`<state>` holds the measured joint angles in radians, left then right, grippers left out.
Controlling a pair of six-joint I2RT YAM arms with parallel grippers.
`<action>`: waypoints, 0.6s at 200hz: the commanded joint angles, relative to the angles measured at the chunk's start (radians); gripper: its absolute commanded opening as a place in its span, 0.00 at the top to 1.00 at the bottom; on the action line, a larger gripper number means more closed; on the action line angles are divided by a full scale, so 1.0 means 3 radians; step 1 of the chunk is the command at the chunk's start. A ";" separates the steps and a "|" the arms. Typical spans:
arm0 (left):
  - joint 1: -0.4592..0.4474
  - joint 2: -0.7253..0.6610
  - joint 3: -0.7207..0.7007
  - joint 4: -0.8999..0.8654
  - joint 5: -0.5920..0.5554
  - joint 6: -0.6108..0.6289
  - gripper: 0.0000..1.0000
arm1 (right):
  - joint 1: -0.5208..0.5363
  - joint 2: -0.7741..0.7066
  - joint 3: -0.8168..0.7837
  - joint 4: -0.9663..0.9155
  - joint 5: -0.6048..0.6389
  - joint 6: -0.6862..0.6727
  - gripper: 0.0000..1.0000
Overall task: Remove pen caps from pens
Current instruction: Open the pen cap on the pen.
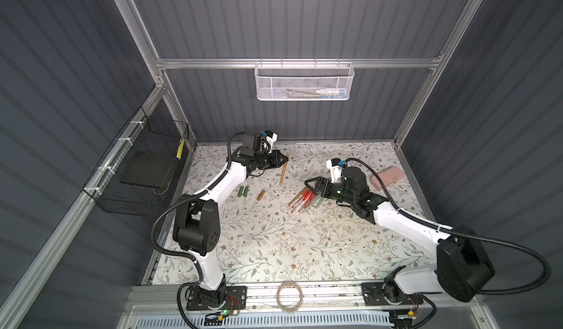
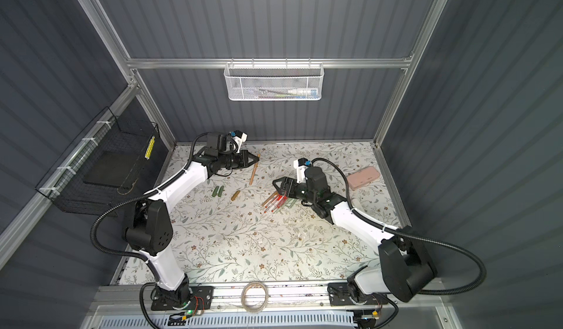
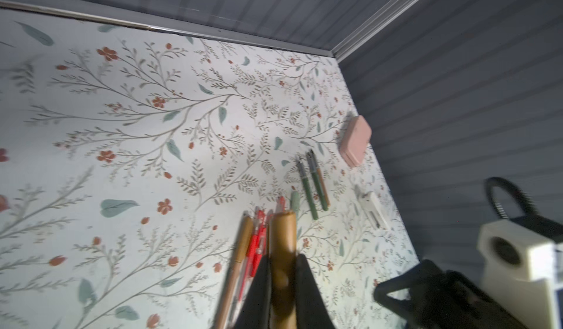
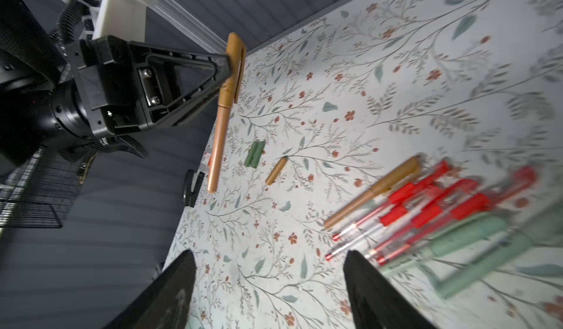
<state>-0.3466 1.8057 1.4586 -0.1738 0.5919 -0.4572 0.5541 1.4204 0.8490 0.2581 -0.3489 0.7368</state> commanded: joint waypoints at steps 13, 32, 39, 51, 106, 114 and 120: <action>0.0021 -0.0100 -0.0451 0.1129 0.0725 -0.0875 0.95 | 0.0104 0.0322 0.0241 0.0673 -0.0247 0.0448 0.28; 0.0021 -0.0118 -0.0595 0.1502 0.0799 -0.1109 0.95 | 0.0124 0.0473 0.0326 0.0791 -0.0315 0.0506 0.31; 0.0020 -0.0123 -0.0643 0.1639 0.0827 -0.1186 0.95 | 0.0124 0.0525 0.0375 0.0791 -0.0346 0.0524 0.34; 0.0020 -0.0130 -0.0669 0.1731 0.0880 -0.1242 0.95 | 0.0125 0.0579 0.0425 0.0803 -0.0366 0.0540 0.36; 0.0020 -0.0119 -0.0795 0.2119 0.0946 -0.1508 0.95 | 0.0133 0.0811 0.0641 0.0852 -0.0463 0.0563 0.46; 0.0021 -0.0111 -0.0814 0.2191 0.0944 -0.1557 0.95 | 0.0140 0.0833 0.0647 0.0884 -0.0458 0.0566 0.49; 0.0020 -0.0104 -0.0829 0.2257 0.0947 -0.1590 0.95 | 0.0136 0.0857 0.0647 0.0909 -0.0465 0.0586 0.52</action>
<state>-0.3424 1.7969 1.2304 0.3908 0.8406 -0.8665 0.5880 1.6577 1.0183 0.4873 -0.4614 0.9001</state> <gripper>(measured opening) 0.144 0.529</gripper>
